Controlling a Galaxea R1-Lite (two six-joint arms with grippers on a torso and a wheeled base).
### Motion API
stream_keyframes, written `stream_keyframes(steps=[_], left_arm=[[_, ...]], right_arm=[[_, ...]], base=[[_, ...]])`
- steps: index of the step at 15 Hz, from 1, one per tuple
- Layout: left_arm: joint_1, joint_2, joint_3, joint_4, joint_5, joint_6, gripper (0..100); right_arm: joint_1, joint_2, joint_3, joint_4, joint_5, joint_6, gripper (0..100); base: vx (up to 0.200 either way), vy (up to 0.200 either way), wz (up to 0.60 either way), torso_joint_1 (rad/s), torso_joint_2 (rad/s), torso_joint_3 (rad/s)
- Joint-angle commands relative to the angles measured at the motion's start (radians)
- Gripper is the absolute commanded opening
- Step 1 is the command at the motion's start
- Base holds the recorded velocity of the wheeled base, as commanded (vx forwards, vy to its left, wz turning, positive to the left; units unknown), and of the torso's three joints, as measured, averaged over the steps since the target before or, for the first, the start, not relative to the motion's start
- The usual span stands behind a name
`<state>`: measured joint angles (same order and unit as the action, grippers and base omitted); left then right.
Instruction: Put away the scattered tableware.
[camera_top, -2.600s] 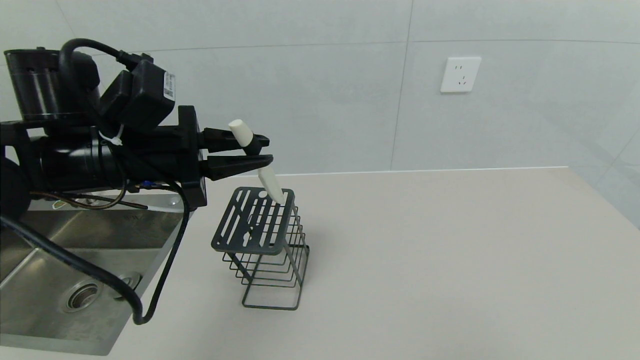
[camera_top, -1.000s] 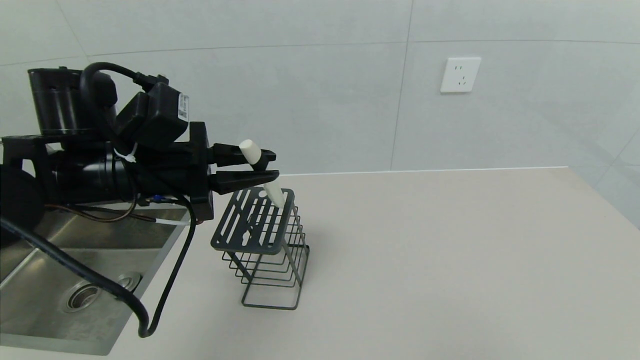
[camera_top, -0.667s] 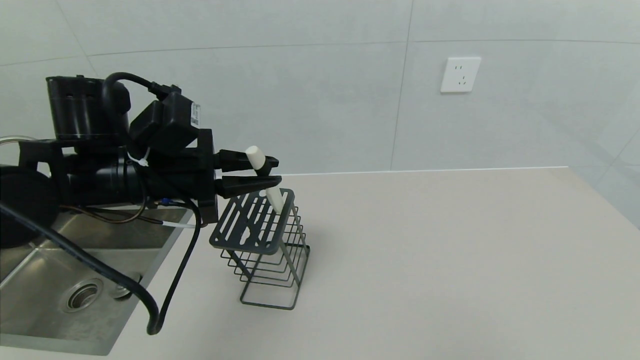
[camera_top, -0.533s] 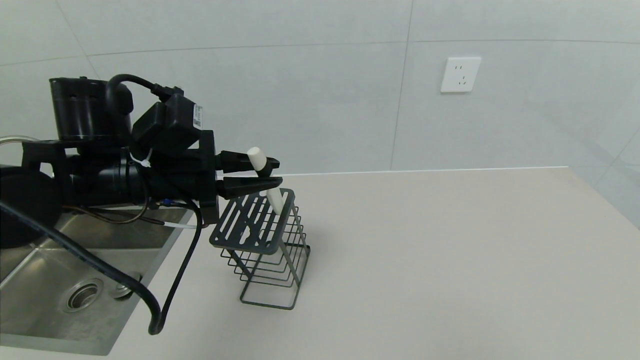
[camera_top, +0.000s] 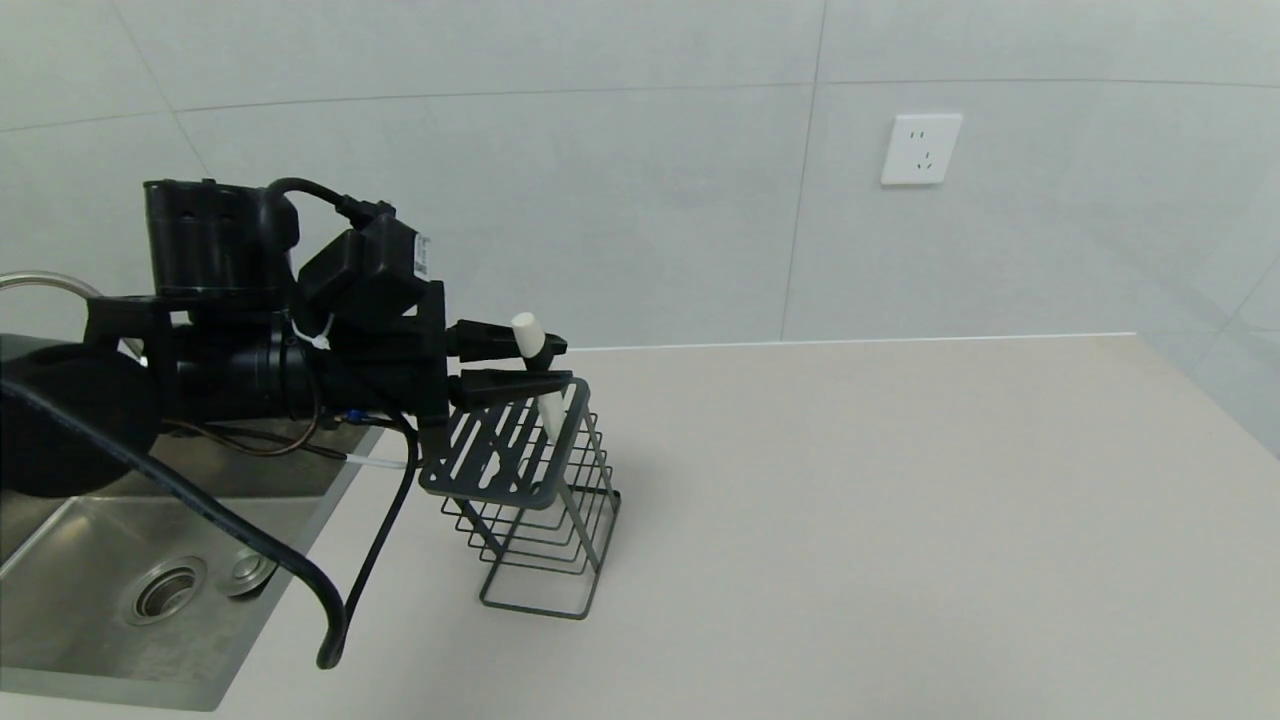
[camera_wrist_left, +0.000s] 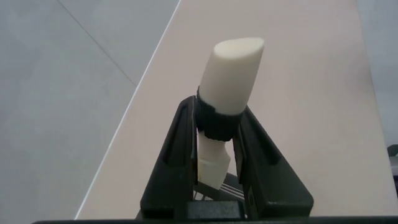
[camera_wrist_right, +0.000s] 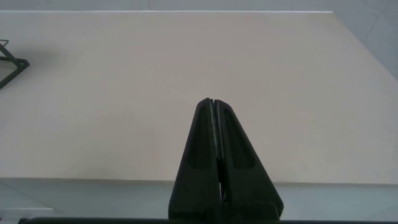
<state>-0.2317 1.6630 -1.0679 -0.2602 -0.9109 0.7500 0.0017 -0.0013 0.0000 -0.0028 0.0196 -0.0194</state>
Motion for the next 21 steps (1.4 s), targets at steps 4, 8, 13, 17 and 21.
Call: stream_keyframes(steps=[4,8,13,17,21], left_arm=[[0.000,0.024,0.022,-0.033,0.000,-0.003,0],[0.000,0.040,0.052,-0.090,0.000,-0.012,0],[0.000,0.050,0.057,-0.103,0.001,-0.012,0],[0.000,0.058,0.074,-0.120,0.001,-0.012,0],[0.000,0.060,0.101,-0.139,0.009,-0.012,0]], right_arm=[[0.000,0.001,0.000,0.000,0.000,0.001,0],[0.000,0.001,0.000,0.000,0.000,0.001,0],[0.000,0.001,0.000,0.000,0.000,0.001,0],[0.000,0.001,0.000,0.000,0.000,0.001,0],[0.001,0.001,0.000,0.000,0.000,0.001,0]], base=[[0.000,0.000,0.00,0.000,0.00,0.000],[0.000,0.000,0.00,0.000,0.00,0.000],[0.000,0.000,0.00,0.000,0.00,0.000],[0.000,0.000,0.00,0.000,0.00,0.000],[0.000,0.000,0.00,0.000,0.00,0.000]])
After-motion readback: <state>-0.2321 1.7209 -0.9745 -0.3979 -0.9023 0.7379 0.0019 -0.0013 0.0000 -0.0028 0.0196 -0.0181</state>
